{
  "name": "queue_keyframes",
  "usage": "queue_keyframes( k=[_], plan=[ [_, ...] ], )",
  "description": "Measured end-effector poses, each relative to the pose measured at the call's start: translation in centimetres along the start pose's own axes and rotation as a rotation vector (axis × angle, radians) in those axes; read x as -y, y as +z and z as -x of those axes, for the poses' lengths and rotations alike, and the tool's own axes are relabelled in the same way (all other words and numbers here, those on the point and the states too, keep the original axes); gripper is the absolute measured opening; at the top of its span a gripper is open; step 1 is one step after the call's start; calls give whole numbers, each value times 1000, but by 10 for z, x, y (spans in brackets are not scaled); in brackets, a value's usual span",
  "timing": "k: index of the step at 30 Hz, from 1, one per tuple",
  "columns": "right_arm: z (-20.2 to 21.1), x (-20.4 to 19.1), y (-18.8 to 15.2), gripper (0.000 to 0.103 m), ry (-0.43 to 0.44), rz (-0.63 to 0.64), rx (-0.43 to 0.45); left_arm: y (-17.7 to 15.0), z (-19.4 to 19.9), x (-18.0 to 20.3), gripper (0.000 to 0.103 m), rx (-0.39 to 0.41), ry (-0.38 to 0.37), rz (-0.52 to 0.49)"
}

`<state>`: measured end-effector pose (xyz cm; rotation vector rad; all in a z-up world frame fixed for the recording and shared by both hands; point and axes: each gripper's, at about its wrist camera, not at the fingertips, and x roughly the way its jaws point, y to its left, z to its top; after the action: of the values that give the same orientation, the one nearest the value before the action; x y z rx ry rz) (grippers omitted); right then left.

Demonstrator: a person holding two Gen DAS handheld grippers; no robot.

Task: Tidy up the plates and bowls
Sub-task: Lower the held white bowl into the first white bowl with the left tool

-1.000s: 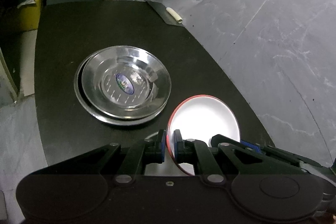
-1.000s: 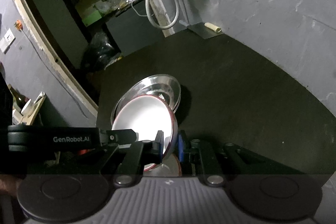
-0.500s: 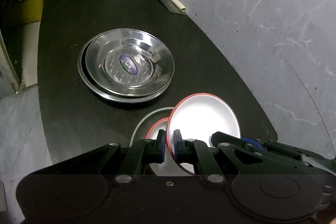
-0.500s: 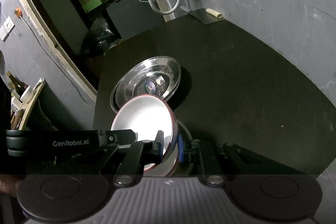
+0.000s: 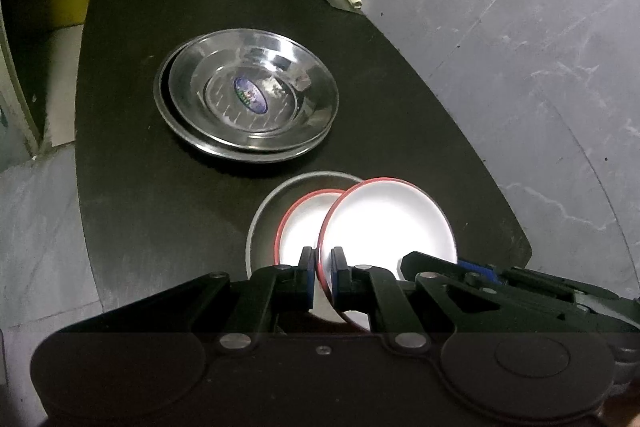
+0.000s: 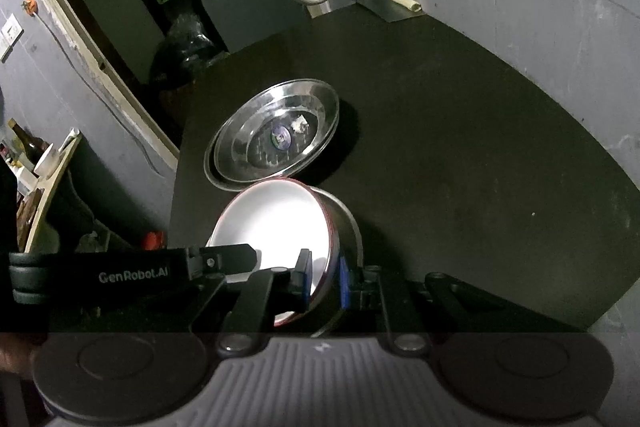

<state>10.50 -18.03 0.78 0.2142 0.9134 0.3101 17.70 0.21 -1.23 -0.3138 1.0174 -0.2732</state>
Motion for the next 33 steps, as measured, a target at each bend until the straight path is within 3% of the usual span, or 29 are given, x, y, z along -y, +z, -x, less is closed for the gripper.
queue_keyframes(
  k=[33],
  plan=[
    [-17, -4, 6, 16, 6, 55, -67, 2, -1, 0, 11, -22, 41, 25]
  ],
)
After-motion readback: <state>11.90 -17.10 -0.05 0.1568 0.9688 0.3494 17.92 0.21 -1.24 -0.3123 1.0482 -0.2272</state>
